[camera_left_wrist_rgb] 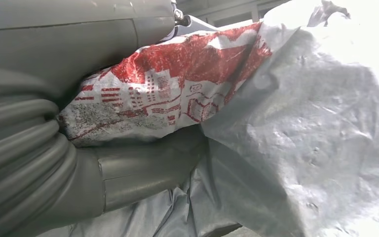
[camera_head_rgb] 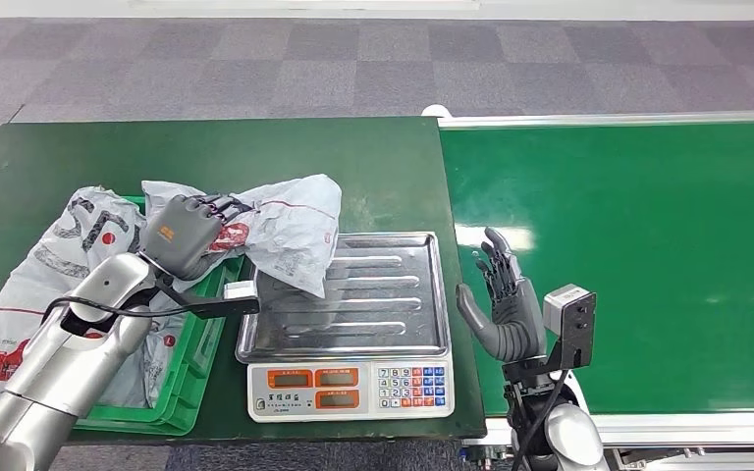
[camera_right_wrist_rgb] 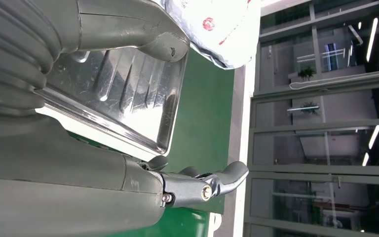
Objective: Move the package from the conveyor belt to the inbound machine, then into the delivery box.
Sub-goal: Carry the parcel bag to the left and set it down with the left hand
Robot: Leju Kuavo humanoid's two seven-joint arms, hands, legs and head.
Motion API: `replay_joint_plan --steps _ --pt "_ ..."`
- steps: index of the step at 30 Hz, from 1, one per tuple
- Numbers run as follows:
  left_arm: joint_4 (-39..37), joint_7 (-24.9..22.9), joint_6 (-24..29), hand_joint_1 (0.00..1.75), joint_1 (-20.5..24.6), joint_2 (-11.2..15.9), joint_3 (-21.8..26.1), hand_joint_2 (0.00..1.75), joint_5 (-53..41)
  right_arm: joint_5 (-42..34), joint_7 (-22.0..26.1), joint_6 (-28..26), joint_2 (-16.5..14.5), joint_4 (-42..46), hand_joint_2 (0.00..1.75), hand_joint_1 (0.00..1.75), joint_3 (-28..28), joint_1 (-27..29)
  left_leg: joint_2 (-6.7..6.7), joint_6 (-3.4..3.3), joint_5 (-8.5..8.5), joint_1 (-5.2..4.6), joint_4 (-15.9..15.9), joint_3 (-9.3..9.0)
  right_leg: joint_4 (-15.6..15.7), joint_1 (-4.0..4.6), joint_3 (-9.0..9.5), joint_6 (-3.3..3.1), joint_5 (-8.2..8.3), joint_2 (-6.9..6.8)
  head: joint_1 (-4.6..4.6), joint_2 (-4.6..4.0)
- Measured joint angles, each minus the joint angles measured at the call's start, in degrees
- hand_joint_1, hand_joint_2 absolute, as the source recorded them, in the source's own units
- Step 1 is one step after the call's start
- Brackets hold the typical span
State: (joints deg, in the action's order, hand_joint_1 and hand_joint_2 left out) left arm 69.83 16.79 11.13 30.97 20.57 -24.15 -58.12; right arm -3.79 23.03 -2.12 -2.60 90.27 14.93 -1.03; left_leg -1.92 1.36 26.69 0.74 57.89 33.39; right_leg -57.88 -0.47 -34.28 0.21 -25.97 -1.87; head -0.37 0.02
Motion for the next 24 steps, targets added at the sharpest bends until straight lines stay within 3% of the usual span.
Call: replay_joint_plan --steps 14,16,18,20,21,24 --pt "0.1 0.0 0.0 1.75 0.0 0.0 0.0 1.75 0.0 0.0 0.0 0.0 0.0 0.0 1.75 0.0 0.0 0.0 0.0 0.0 0.0 0.0 0.0 0.0 0.0 0.0 0.0 0.0 0.0 0.0 0.0 0.0" --pt "0.5 -1.9 1.4 1.75 -0.8 0.2 0.3 1.75 -2.0 0.0 0.0 0.0 0.0 0.0 1.75 0.0 0.0 0.0 -0.03 0.01 0.01 0.0 0.0 0.05 0.0 -0.01 0.05 0.0 0.0 0.02 0.03 0.0" --pt "3.0 -9.2 6.2 1.75 -4.9 1.1 2.9 1.75 -7.8 0.2 -0.2 0.1 0.0 0.2 1.75 0.0 0.0 0.1 -0.41 0.13 0.15 -0.01 -0.1 -0.08 -0.1 -0.03 0.06 -0.03 -0.02 0.36 0.02 0.0" --pt "6.9 -18.7 11.4 1.75 -11.2 2.1 9.3 1.75 -12.2 0.6 -0.5 0.1 -0.1 0.6 1.75 0.0 -0.2 0.6 -1.01 0.25 0.33 0.0 -0.1 -0.32 -0.1 -0.03 -0.06 -0.07 -0.04 0.93 -0.01 0.0" --pt "8.5 -21.2 12.5 1.75 -13.8 2.3 12.9 1.75 -12.9 0.7 -0.7 0.2 -0.1 0.8 1.75 0.0 -0.3 0.9 -1.17 0.27 0.37 0.01 -0.1 -0.37 -0.1 -0.02 -0.14 -0.09 -0.06 1.1 -0.02 0.0" --pt "11.6 -20.0 12.7 1.75 -18.5 2.3 21.3 1.75 -14.4 0.9 -1.0 0.2 -0.2 1.0 1.75 0.0 -0.6 1.3 -0.77 0.27 0.34 0.03 -0.1 -0.29 -0.1 0.03 -0.15 -0.16 -0.22 0.74 -0.02 0.0"
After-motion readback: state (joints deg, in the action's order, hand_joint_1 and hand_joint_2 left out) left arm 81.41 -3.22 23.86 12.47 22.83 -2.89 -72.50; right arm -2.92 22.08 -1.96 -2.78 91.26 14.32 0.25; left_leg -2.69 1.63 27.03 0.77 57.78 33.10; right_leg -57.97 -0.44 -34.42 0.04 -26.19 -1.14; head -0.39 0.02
